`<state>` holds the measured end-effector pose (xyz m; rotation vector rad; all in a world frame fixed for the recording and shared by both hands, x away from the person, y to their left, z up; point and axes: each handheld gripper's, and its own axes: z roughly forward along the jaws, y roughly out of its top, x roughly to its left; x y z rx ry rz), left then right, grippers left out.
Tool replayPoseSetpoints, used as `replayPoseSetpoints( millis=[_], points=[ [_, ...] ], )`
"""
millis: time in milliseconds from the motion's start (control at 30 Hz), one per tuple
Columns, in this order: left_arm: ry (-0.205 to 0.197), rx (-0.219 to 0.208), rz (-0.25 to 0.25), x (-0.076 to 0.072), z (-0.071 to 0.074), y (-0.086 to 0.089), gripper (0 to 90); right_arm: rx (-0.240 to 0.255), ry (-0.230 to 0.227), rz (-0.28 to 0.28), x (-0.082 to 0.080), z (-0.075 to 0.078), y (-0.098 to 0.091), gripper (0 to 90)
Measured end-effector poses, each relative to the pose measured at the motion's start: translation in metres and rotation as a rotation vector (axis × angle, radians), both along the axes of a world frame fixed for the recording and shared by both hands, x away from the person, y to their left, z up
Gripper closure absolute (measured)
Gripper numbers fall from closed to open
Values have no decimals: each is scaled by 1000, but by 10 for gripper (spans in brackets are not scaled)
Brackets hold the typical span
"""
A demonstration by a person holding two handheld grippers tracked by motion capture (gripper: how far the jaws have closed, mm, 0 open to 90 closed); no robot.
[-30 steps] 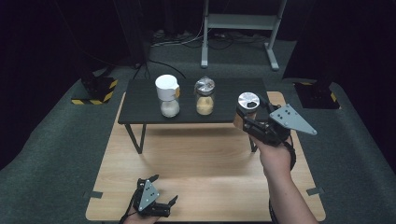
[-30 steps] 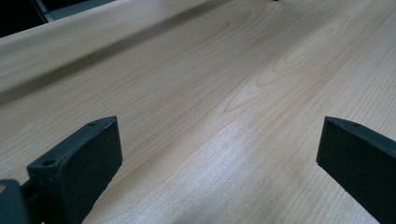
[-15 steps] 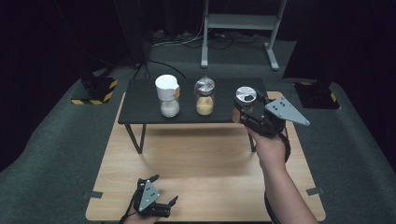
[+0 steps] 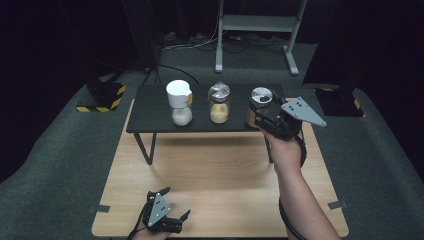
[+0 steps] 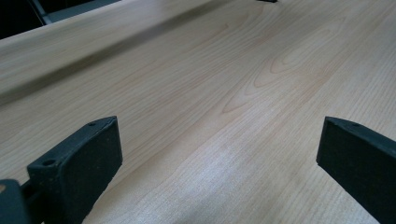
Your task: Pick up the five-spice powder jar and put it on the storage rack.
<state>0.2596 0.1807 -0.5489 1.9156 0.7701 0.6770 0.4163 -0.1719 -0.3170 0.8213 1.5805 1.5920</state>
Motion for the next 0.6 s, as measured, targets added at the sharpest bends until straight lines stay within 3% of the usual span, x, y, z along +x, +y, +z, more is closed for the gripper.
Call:
replayPoseSetpoints(
  millis=[600],
  points=[
    [-3, -13, 3, 0, 0, 1, 5, 3, 27, -17, 19, -3, 6, 345]
  ],
)
